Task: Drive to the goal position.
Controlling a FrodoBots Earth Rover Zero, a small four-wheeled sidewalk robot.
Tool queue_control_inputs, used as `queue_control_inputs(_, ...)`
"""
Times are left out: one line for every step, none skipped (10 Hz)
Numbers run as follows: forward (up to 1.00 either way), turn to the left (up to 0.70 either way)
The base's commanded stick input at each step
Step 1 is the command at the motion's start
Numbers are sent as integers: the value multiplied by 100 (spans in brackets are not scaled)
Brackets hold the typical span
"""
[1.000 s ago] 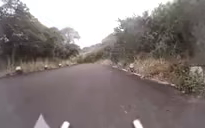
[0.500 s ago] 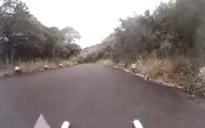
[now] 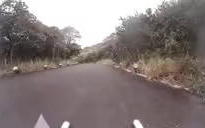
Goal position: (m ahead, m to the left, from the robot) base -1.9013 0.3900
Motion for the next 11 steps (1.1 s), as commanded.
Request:
queue_control_inputs(50,0)
queue_control_inputs(50,0)
queue_control_inputs(50,0)
queue_control_inputs(50,0)
queue_control_inputs(50,0)
queue_control_inputs(50,0)
queue_control_inputs(50,0)
queue_control_inputs(50,0)
queue_control_inputs(50,0)
queue_control_inputs(50,0)
queue_control_inputs(50,0)
